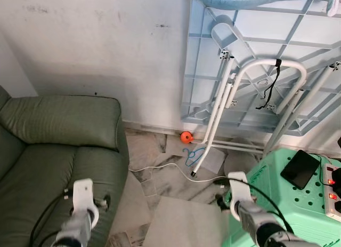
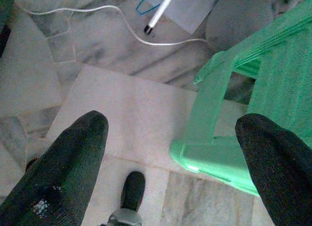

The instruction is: Move the pillow to the sofa

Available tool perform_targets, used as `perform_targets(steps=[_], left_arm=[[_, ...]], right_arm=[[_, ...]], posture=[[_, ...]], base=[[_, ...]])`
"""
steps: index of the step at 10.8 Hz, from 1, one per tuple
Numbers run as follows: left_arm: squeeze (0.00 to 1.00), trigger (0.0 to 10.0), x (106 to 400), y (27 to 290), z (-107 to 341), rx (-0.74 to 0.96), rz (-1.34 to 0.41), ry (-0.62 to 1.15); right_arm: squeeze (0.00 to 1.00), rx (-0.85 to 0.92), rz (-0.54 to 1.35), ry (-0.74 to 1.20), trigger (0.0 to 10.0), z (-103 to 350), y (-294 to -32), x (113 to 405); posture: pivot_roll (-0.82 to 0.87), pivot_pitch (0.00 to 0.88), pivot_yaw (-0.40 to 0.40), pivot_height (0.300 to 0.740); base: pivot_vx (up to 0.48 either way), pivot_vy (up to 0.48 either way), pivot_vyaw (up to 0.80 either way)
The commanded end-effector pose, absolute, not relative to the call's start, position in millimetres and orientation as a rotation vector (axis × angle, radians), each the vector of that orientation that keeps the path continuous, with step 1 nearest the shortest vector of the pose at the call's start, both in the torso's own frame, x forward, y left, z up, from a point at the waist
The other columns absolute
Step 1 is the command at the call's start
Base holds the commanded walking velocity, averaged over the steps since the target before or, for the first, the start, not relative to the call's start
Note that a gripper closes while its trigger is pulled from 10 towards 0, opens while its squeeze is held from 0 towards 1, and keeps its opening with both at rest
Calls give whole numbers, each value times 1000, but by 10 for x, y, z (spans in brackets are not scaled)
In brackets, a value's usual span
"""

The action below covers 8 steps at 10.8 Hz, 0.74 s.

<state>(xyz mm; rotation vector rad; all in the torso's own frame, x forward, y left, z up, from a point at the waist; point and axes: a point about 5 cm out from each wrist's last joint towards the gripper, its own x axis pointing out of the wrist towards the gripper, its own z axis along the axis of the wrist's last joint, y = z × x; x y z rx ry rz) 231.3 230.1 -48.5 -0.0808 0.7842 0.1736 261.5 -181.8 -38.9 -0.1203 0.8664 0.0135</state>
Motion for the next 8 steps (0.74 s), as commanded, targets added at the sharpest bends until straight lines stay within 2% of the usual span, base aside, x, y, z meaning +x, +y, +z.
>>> perform_targets(steps=[1,2,4,8], left_arm=[[0,10000,2271,2271,-520,-62,156,802],[0,10000,2265,2213,-536,-12,110,809],[0,10000,2292,2148,-530,79,38,808],[0,10000,2270,2169,-539,84,49,814]], right_arm=[[0,-130,27,874,10000,-403,-1809,2599],[0,-190,76,877,10000,-404,-1784,2600],[0,-243,108,881,10000,-416,-1768,2586],[0,-278,146,886,10000,-435,-1725,2566]], posture=[[-9,0,9,740],[-11,0,11,740],[-10,0,12,740],[-7,0,16,740]], base=[[0,0,0],[0,0,0],[0,0,800],[0,0,800]])
